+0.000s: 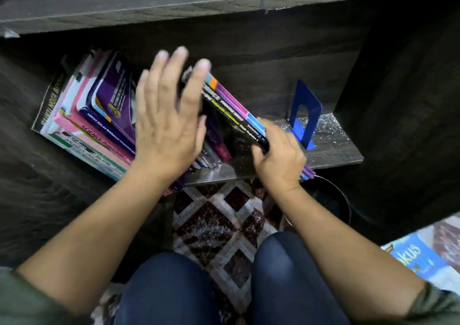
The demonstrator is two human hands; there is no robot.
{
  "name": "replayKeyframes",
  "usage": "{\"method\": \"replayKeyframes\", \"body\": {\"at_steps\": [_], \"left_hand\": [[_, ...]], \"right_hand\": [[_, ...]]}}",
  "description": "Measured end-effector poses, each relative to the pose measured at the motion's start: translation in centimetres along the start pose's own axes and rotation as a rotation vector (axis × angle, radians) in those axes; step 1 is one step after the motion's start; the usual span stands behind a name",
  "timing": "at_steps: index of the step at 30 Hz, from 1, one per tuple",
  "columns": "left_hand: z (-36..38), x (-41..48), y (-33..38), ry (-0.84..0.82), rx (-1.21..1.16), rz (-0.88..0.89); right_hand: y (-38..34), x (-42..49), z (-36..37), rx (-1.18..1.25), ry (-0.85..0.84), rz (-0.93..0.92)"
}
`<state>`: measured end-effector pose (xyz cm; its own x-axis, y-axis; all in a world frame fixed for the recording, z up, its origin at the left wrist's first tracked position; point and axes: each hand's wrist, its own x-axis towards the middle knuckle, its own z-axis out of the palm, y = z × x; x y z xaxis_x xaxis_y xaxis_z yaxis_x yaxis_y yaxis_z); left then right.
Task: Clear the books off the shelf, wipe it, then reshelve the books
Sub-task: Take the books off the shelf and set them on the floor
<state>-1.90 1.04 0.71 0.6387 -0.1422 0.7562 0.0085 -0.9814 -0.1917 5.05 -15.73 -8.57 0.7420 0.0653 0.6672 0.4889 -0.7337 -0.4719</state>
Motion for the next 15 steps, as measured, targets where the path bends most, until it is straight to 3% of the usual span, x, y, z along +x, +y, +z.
{"method": "replayKeyframes", "body": {"at_steps": [2, 6, 11, 15], "left_hand": [[-0.4, 1.5, 1.8, 0.080, 0.105, 0.200], [-0.6, 3.4, 6.2, 0.040, 0.236, 0.450], [-0.7, 4.1, 13.1, -0.042, 0.120, 0.648], [0.5, 2.2, 19.8, -0.156, -0.109, 0.731]], "right_hand": [[0.7, -0.2, -2.7, -0.032, 0.068, -0.097], [2.8, -2.2, -8.3, -0.053, 0.119, -0.118], [6.3, -6.5, -14.6, -0.173, 0.002, 0.099], [9.4, -10.0, -19.2, -0.225, -0.243, 0.339]]}}
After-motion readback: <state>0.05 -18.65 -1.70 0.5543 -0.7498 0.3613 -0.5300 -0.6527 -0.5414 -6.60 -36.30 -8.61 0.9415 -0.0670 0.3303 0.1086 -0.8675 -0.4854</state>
